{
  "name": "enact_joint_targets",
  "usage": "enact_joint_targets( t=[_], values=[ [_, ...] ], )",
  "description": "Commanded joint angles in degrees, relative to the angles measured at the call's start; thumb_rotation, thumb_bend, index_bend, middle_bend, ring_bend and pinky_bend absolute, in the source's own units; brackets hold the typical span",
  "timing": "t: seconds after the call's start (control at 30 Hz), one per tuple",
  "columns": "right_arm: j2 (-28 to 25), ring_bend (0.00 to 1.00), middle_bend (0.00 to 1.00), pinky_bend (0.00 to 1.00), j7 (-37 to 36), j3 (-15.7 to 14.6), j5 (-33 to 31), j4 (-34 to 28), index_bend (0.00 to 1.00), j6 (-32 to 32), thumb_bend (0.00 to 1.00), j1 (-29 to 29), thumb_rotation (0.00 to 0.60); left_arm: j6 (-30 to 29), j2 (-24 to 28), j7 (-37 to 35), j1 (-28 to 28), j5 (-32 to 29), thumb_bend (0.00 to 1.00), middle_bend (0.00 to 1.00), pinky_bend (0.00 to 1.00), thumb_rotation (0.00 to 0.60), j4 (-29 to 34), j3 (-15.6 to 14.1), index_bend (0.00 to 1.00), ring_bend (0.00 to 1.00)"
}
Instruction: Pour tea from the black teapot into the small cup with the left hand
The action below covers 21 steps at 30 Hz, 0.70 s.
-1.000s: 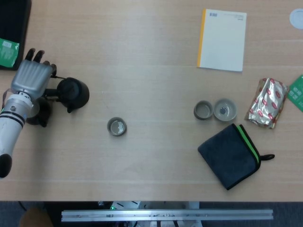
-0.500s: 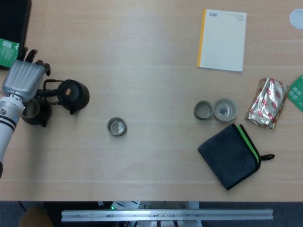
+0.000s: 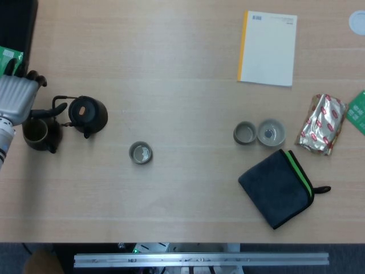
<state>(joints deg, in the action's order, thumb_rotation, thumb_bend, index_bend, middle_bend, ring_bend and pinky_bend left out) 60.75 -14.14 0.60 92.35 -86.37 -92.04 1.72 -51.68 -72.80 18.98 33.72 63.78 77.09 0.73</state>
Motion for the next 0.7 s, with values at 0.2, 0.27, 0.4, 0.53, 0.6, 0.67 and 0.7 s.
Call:
enact_joint_targets(
  t=[0.2, 0.27, 0.4, 0.53, 0.6, 0.67, 0.7],
  values=[
    [-0.04, 0.2, 0.32, 0.24, -0.11, -0.09, -0.35, 0.09, 0.33, -0.35, 0.05, 0.42, 0.6, 2.32, -2.58, -0.96, 0.55, -1.1, 0.13, 0.23, 0.06, 0.0, -2.33, 0.84, 0.28, 0.08],
    [-0.03, 0.2, 0.32, 0.24, -0.26, -0.12, -0.45, 0.22, 0.33, -0.41, 0.05, 0.52, 0.6, 2.88, -2.92, -0.66, 0.59, -1.5, 0.13, 0.24, 0.06, 0.0, -2.46, 0.75, 0.28, 0.08],
    [-0.01, 0.2, 0.32, 0.24, -0.42, -0.1, -0.55, 0.44, 0.33, -0.47, 0.05, 0.61, 0.6, 3.13, -2.79, 0.27, 0.46, -1.92, 0.13, 0.31, 0.06, 0.0, -1.78, 0.47, 0.31, 0.08],
    [0.1, 0.2, 0.32, 0.24, -0.55, -0.14, -0.46, 0.61, 0.33, -0.31, 0.05, 0.51, 0.6, 2.61, -2.05, 1.23, 0.08, -1.95, 0.13, 0.33, 0.06, 0.0, -0.32, 0.13, 0.32, 0.08],
    [0.17, 0.2, 0.32, 0.24, -0.59, -0.13, -0.43, 0.66, 0.33, -0.28, 0.05, 0.47, 0.6, 2.81, -1.35, 1.57, -0.05, -2.28, 0.13, 0.34, 0.06, 0.0, 0.93, -0.07, 0.33, 0.09],
    [0.24, 0.2, 0.32, 0.24, -0.65, -0.13, -0.42, 0.72, 0.33, -0.27, 0.05, 0.45, 0.6, 2.93, -0.41, 2.05, -0.21, -2.52, 0.13, 0.35, 0.06, 0.0, 2.57, -0.4, 0.33, 0.09],
    [0.27, 0.2, 0.32, 0.24, -0.66, -0.13, -0.44, 0.75, 0.33, -0.23, 0.05, 0.45, 0.6, 2.86, -0.02, 2.3, -0.29, -2.46, 0.13, 0.36, 0.06, 0.0, 3.28, -0.57, 0.33, 0.09]
  ],
)
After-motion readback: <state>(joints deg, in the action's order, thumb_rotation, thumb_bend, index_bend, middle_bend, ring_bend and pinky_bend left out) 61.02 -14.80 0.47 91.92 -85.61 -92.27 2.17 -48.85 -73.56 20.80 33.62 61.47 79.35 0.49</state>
